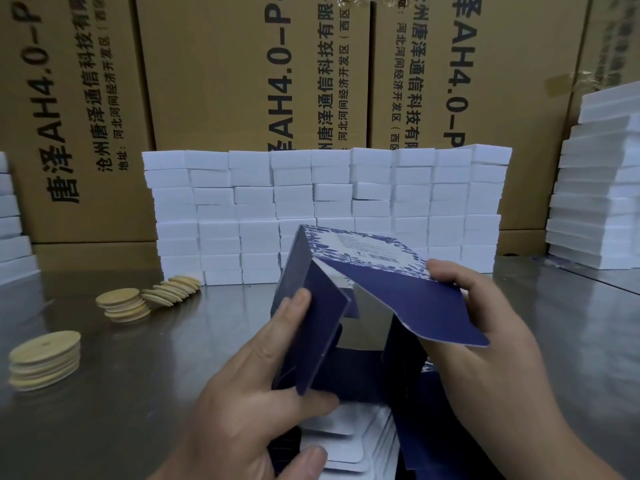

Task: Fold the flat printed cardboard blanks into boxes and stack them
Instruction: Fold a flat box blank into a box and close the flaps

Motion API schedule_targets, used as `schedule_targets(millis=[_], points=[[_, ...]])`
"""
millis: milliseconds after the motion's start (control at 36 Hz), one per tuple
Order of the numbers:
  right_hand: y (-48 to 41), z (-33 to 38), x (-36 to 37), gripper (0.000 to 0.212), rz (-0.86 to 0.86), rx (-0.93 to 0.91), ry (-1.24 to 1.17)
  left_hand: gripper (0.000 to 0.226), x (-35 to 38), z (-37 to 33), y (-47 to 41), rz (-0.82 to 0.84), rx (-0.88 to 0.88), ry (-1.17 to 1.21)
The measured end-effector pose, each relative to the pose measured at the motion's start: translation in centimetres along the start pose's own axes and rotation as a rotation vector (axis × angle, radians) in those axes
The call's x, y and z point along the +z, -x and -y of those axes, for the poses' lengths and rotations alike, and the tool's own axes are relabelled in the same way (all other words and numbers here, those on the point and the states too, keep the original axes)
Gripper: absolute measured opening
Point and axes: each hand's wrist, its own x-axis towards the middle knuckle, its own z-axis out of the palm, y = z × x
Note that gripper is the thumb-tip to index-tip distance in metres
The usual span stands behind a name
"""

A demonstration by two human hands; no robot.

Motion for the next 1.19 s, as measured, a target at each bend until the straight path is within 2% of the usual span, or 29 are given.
schedule_targets(millis=[83, 194, 250, 333, 361, 417, 472, 500, 528, 556, 611, 667, 695, 750, 806, 917, 1000, 1056, 1111, 1195], points=[[-0.1, 0.0, -0.1, 0.043, -0.029, 0.016, -0.023, 0.067, -0.2, 0.0, -0.5, 0.005, -0.098, -0.014], [-0.3, -0.1, -0.4, 0.034, -0.058, 0.047, -0.036, 0.044, -0.3, -0.3, -0.2, 0.052, 0.057, -0.078], [-0.5, 0.0, -0.5, 0.023, -0.077, 0.096, -0.055, 0.043, -0.5, -0.4, 0.2, 0.068, 0.067, -0.043], [-0.6, 0.2, -0.5, 0.022, -0.099, 0.156, -0.102, 0.05, -0.5, -0.5, -0.3, 0.084, 0.059, -0.053], [-0.6, 0.3, -0.5, 0.022, -0.103, 0.165, -0.106, 0.052, -0.6, -0.7, -0.7, 0.087, 0.024, -0.058], [-0.5, 0.5, -0.5, 0.022, -0.103, 0.169, -0.108, 0.04, -1.2, -0.9, -1.1, 0.08, -0.153, 0.066], [-0.5, 0.6, -0.5, 0.021, -0.104, 0.162, -0.109, 0.03, -1.2, -1.1, -1.7, 0.111, -0.142, 0.012], [-0.5, 0.7, -0.5, 0.022, -0.103, 0.159, -0.114, 0.04, -0.9, -0.7, -2.0, 0.122, -0.118, -0.033], [-0.4, 0.8, -0.4, 0.022, -0.104, 0.156, -0.119, 0.049, -0.4, 0.0, -1.4, 0.135, -0.167, -0.111], [-0.4, 0.8, -0.4, 0.022, -0.105, 0.155, -0.122, 0.051, -0.8, 0.2, -0.1, 0.182, -0.163, -0.197], [-0.4, 0.8, -0.4, 0.021, -0.11, 0.153, -0.122, 0.052, -0.7, 1.1, 0.2, 0.202, -0.379, -0.043], [-0.3, 0.7, -0.3, 0.023, -0.114, 0.142, -0.112, 0.05, -1.1, -0.5, -0.2, 0.229, -0.24, -0.201], [-0.3, 0.6, -0.3, 0.023, -0.117, 0.132, -0.105, 0.045, -1.5, -1.2, -0.3, 0.145, -0.158, -0.203], [-0.3, 0.6, -0.2, 0.022, -0.126, 0.115, -0.093, 0.036, -0.7, -2.2, -0.9, -0.066, -0.117, -0.145], [-0.2, 0.6, -0.1, 0.021, -0.128, 0.099, -0.076, 0.036, -0.5, -1.9, -0.3, -0.164, -0.036, -0.094], [0.1, 0.3, 0.1, 0.023, -0.095, 0.044, -0.057, 0.017, 0.1, -0.7, -0.6, -0.309, -0.058, 0.025], [0.3, -0.1, 0.1, 0.034, -0.046, 0.007, -0.025, 0.013, 0.2, -0.6, -0.7, -0.31, -0.142, -0.009], [0.4, -0.1, 0.3, 0.042, -0.019, -0.004, -0.023, 0.03, 0.2, -0.6, -0.8, -0.3, -0.23, 0.019], [0.5, 0.0, 0.5, 0.043, -0.003, 0.0, -0.04, 0.049, 0.2, -0.5, -0.8, -0.292, -0.366, 0.133], [0.6, 0.1, 0.6, 0.046, 0.015, 0.076, -0.054, 0.051, 0.4, 0.0, -0.6, -0.225, -0.536, 0.337]])
